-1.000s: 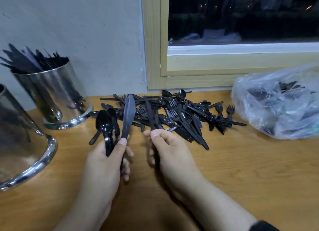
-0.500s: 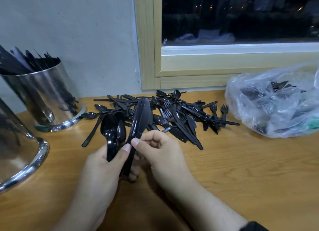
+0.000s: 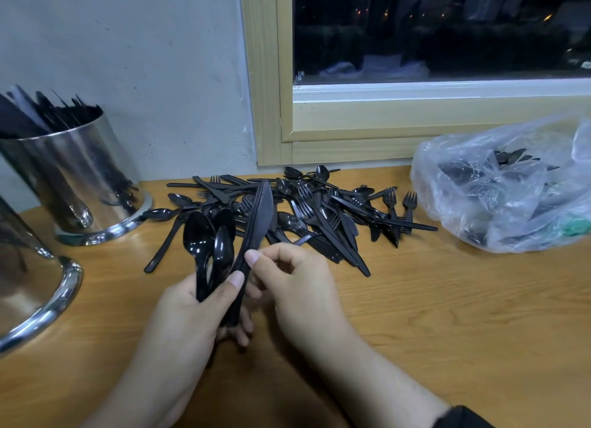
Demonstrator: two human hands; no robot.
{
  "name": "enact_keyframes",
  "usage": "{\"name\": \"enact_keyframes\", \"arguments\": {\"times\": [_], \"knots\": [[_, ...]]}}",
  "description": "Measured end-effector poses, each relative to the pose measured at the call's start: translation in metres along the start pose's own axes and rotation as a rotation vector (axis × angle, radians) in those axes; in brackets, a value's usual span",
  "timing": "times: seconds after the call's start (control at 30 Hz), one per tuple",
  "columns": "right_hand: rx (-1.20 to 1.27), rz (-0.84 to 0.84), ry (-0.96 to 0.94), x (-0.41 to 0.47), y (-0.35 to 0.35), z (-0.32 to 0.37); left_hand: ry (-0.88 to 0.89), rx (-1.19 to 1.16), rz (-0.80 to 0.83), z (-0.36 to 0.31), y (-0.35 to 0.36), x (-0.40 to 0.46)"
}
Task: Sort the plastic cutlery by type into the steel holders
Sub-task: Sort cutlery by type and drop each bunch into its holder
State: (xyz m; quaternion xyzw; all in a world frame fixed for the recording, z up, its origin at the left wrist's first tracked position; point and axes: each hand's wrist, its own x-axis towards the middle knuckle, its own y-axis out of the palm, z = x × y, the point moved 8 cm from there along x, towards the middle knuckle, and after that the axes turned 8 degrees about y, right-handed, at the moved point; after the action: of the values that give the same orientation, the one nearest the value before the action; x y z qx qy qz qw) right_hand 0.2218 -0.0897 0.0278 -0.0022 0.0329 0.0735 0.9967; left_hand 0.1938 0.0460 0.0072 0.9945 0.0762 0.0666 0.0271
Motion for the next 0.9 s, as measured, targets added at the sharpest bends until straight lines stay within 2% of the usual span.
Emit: {"name": "enact_keyframes", "arguments": {"times": [0.23, 0.37, 0.47, 0.63, 0.8, 0.9], "knots": [[-0.218, -0.030, -0.060, -0.002, -0.003, 0.007, 0.015, 0.144, 0.053, 0.000, 0.000, 0.001], [-0.380, -0.074, -0.066, -0.002, -0.004, 0.002, -0.013, 0.124, -0.086, -0.001, -0.020, 0.003], [-0.612, -0.061, -0.084, 0.003, 0.005, -0.002, 0.001, 0.098, -0.236, -0.005, -0.049, 0.005], [-0.857, 0.032, -0.264, 0.014, 0.048, 0.001, 0.016, 0.049, -0.499, -0.011, -0.104, 0.001], [-1.005, 0.053, -0.509, 0.038, 0.113, 0.007, 0.062, 0.093, -0.583, -0.015, -0.126, 0.003], [-1.090, 0.154, -0.519, 0.046, 0.149, 0.001, 0.106, 0.141, -0.586, -0.018, -0.128, 0.008]]}}
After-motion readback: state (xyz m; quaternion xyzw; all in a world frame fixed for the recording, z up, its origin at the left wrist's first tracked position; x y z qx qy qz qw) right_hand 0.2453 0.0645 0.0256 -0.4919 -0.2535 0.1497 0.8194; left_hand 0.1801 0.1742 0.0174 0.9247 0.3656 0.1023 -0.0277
